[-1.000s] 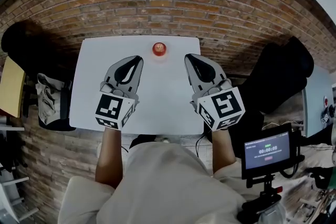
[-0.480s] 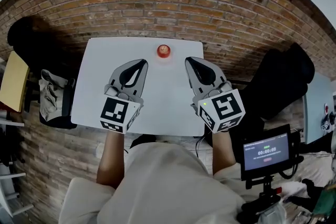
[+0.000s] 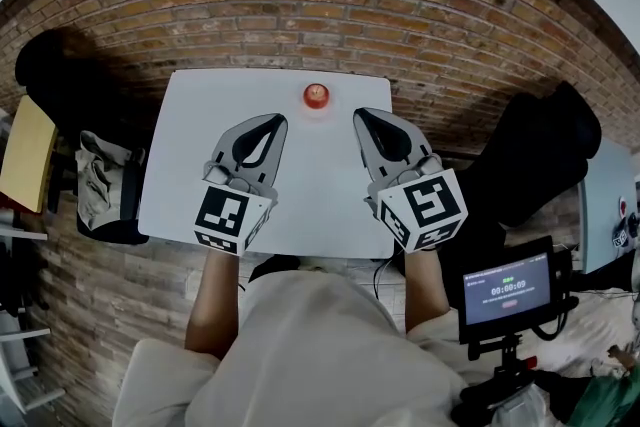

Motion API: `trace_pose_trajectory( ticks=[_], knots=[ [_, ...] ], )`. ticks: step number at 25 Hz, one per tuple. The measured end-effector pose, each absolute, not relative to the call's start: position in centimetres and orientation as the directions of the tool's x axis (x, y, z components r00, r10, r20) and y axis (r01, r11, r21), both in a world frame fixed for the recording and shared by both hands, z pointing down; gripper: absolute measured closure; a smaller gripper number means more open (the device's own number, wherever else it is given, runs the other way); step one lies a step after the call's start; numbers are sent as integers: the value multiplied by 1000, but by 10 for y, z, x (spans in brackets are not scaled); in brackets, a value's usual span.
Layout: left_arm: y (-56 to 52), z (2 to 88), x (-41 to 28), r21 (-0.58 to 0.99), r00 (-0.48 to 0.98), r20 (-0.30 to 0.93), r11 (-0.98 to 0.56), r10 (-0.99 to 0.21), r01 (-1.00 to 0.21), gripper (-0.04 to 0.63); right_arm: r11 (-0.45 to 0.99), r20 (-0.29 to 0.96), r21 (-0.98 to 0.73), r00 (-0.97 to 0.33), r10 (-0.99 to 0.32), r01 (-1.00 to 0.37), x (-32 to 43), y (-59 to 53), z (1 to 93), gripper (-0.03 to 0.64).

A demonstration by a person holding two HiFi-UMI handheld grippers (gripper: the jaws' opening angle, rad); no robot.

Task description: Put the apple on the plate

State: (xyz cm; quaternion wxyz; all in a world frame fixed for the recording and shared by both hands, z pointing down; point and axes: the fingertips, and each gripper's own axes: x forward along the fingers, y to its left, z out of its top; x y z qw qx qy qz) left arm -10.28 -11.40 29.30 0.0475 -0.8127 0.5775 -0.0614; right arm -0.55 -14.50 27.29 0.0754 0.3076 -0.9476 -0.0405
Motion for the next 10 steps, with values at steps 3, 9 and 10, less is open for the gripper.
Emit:
trace_pose_trajectory(
  ticks=[3,9,10],
  knots=[
    [-116,294,-105,-142,332,47,-336,-942,-931,588,807,126,119,-798,-589,-578,-9,-147,275,614],
    [-125,296,-113,-137,349,51,-353,-936,-926,588,809,139,106,-797,-588,-578,-22,-157,279,614],
    [-127,296,-115,-137,352,51,-356,-935,-925,588,809,140,104,-797,-588,-579,-25,-159,279,614]
  ],
)
